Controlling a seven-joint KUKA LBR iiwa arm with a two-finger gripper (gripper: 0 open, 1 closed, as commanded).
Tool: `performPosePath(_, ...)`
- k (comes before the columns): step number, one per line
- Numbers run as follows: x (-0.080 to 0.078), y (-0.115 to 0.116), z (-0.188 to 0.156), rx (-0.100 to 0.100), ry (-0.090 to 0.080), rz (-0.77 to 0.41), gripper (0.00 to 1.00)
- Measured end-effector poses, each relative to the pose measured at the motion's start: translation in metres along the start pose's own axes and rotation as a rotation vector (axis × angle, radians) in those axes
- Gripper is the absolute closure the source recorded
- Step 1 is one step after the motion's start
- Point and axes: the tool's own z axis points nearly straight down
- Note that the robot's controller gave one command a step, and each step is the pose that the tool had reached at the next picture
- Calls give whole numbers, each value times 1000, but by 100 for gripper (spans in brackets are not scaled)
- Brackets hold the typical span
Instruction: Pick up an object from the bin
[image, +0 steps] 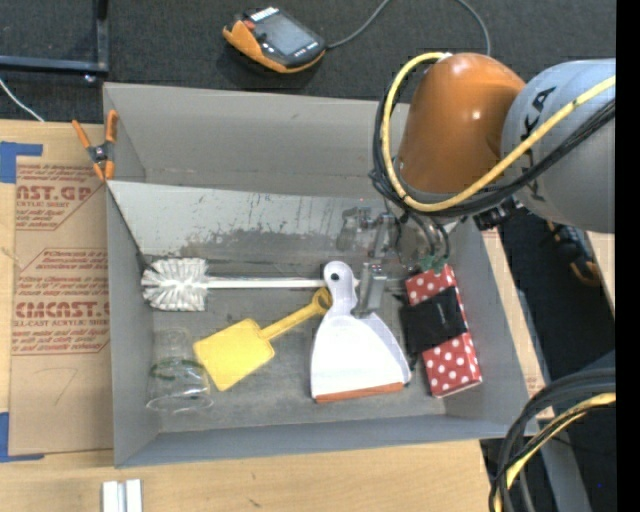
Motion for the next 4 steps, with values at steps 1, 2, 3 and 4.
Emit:
performPosePath(1, -1, 0, -5, 0, -8, 0, 0)
performPosePath(2, -5, 12, 81, 0, -7, -200, 0)
performPosePath(3, -4, 13, 120, 0, -4, -260, 0)
performPosePath(4, -6, 31, 125, 0, -9, -366, 0)
